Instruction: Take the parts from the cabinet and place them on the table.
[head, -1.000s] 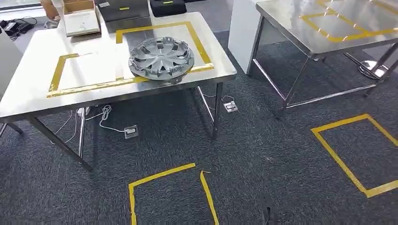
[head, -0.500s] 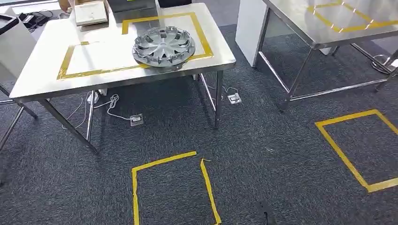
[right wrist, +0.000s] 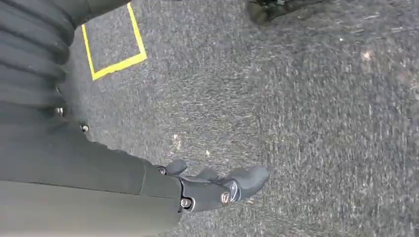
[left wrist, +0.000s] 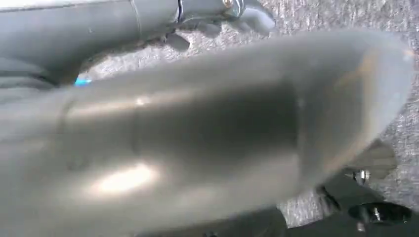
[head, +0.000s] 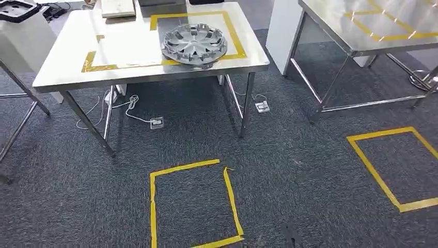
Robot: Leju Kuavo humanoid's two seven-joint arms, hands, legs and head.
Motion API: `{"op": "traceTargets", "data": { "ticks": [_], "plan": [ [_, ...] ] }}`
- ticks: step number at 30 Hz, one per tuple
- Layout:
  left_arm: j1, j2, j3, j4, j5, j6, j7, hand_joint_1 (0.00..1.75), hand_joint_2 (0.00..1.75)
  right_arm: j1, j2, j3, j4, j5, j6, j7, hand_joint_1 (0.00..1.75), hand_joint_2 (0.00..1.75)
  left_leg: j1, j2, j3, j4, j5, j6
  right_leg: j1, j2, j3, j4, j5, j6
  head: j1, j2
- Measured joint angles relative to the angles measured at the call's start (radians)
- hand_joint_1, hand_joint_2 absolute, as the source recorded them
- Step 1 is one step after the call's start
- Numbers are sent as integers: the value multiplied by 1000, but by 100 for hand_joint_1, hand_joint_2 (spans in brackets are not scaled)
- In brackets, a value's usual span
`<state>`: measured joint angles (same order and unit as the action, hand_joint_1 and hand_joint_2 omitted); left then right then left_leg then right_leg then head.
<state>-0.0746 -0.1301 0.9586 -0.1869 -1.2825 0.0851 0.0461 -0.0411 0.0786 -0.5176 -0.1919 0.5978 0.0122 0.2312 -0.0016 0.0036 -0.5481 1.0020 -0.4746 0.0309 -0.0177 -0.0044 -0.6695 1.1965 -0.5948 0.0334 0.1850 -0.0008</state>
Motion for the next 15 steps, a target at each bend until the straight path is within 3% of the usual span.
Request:
{"op": "traceTargets", "data": {
  "ticks": [1,2,3,5,6,7,8,11,12,13,14,15],
  "plan": [
    [-1,-1,0,0,-2,0,-5,0,0,-1,0,3,0,9,-5,0,0,175,-3,1,-14,1,12,2,1,0,-16,71,-38,1,2,0],
    [-2,-3,0,0,-6,0,-5,0,0,-2,0,7,0,15,-7,1,0,175,-5,2,-27,4,24,2,2,1,-20,118,-44,0,2,0],
    [-4,-3,0,0,-8,0,-6,0,0,-2,0,11,0,21,-12,3,0,175,-7,2,-44,8,35,2,3,1,-4,122,-17,-2,3,0],
    [-9,-8,0,0,-8,7,-14,0,0,-4,2,18,0,32,-36,12,0,175,-8,1,-76,18,53,-1,7,1,82,19,61,-12,5,0],
    [-11,-9,0,0,-6,10,-18,0,0,-6,2,20,0,33,-47,18,0,175,-9,1,-89,23,61,-3,10,1,145,-70,79,-19,5,0],
    [-13,-13,0,0,0,14,-22,0,0,-12,2,21,0,34,-66,29,0,175,-9,2,-98,27,69,-8,14,1,195,-160,34,-29,5,0],
    [-14,-14,0,0,4,19,-28,0,0,-14,3,21,0,34,-82,35,0,175,-11,1,-101,29,77,-14,20,2,214,-192,30,-30,4,0],
    [-10,-16,0,0,14,27,-32,0,0,-13,5,22,0,43,-130,61,0,175,-7,2,-99,15,106,-33,25,2,193,-191,49,-46,6,0],
    [-6,-15,0,0,16,30,-27,0,0,-13,9,22,2,47,-151,61,0,175,-8,1,-103,19,105,-39,14,-3,186,-200,67,-55,5,0],
    [-2,-15,0,0,20,31,-20,0,0,-14,10,23,2,52,-169,60,0,175,-6,-3,-113,36,64,-47,13,-5,174,-201,79,-60,0,0],
    [1,-15,0,0,21,31,-7,0,0,-14,10,24,2,60,-193,61,0,175,-3,-4,-126,88,-9,-53,12,-5,159,-201,92,-69,-9,0],
    [3,-15,0,0,20,31,3,0,0,-11,10,26,2,69,-219,62,0,175,1,-4,-147,159,-74,-60,12,-5,144,-200,104,-69,-17,0]
  ]
}}
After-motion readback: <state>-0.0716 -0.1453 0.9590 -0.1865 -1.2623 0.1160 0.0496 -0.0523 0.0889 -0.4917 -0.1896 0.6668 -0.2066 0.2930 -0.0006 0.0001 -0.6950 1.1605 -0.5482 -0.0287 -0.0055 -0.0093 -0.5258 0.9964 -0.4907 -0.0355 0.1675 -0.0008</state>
